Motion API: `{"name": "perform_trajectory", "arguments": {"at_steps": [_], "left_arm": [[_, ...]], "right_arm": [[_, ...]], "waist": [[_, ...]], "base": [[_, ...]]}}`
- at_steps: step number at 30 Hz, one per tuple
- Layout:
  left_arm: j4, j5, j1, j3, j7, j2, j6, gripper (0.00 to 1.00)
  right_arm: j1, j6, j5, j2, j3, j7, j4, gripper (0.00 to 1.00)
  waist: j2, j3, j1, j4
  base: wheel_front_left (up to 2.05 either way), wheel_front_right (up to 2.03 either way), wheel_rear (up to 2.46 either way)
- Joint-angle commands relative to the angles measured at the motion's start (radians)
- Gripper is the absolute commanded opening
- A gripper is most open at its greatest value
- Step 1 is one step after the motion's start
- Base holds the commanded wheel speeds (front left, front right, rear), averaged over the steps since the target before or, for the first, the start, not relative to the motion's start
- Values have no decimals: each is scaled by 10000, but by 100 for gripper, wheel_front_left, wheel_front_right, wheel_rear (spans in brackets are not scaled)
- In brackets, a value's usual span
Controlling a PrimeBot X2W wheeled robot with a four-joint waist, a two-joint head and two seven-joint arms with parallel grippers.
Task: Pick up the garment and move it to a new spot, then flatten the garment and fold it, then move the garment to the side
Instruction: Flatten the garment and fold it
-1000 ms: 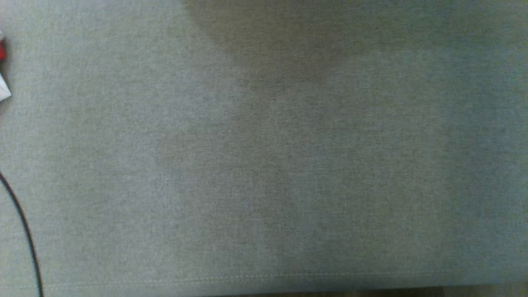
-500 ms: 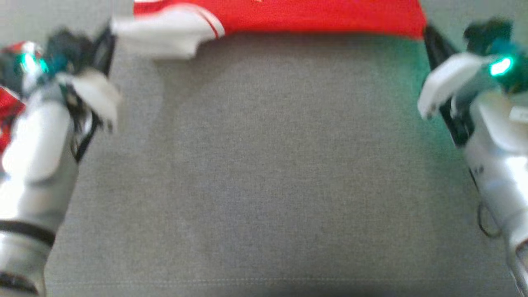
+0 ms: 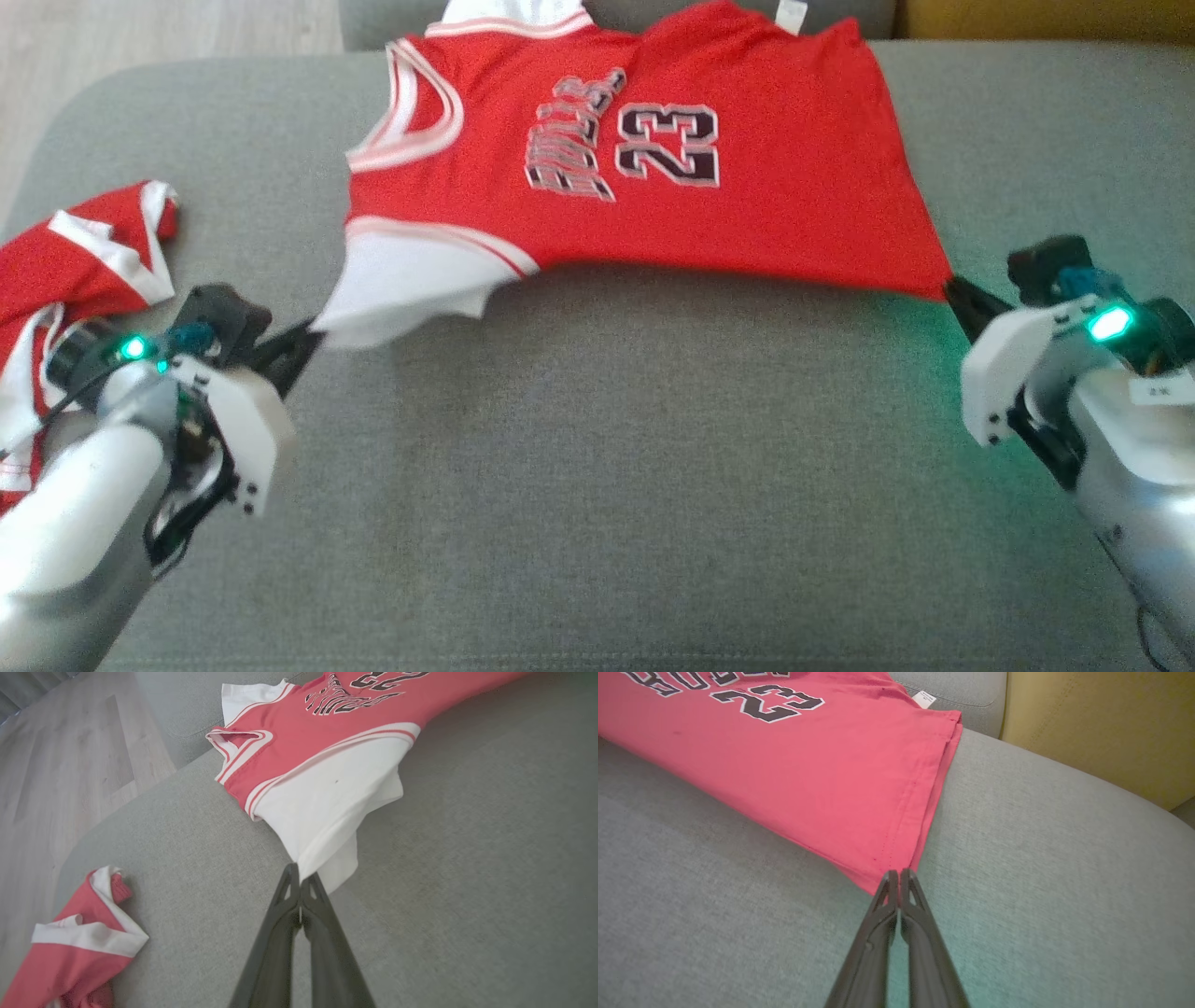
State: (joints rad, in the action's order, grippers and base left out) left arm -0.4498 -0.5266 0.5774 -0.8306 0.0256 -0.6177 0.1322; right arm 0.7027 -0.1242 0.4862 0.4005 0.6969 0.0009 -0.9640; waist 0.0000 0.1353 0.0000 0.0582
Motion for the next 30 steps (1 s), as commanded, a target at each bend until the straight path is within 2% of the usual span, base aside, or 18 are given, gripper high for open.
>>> {"name": "perform_trajectory", "arguments": {"at_steps": [1,6,13,16,21,26,30], "left_arm": [[359,-186,211,420,89,-642,-17,0],[1902,-1331,-584,287,906,-1489,-17,0],[3350,-2575,-1572,267,1867,-2369,-16,0],[3891,-2934,-1909,84,2205,-2690,-16,0],[4767,-3640,-2493,-84,2768,-3334,-16,0],[5721,-4382,-2967,-217,3362,-3980,-17,0],[6150,-4567,-3143,-228,3572,-4329,-88,0]], "right_arm": [[-88,-65,136,347,142,64,253,0],[-651,-65,1014,1146,864,835,1140,0],[-1552,-65,3112,2701,2334,2548,3386,0],[-1880,-65,4105,3330,2717,3270,4184,0],[-2350,-65,5547,4026,3013,4457,5081,0],[-2804,-65,6232,4722,3280,5460,5753,0],[-2978,-65,6319,5055,3329,5691,6137,0]], "waist": [[0,-176,0,79],[0,-541,0,119],[0,-1180,0,81],[0,-1495,0,50],[0,-1813,0,-78],[0,-2006,0,-116],[0,-2071,0,-145]], "base": [[0,0,0],[0,0,0],[0,0,0],[0,0,0],[0,0,0],[0,0,0],[0,0,0]]}}
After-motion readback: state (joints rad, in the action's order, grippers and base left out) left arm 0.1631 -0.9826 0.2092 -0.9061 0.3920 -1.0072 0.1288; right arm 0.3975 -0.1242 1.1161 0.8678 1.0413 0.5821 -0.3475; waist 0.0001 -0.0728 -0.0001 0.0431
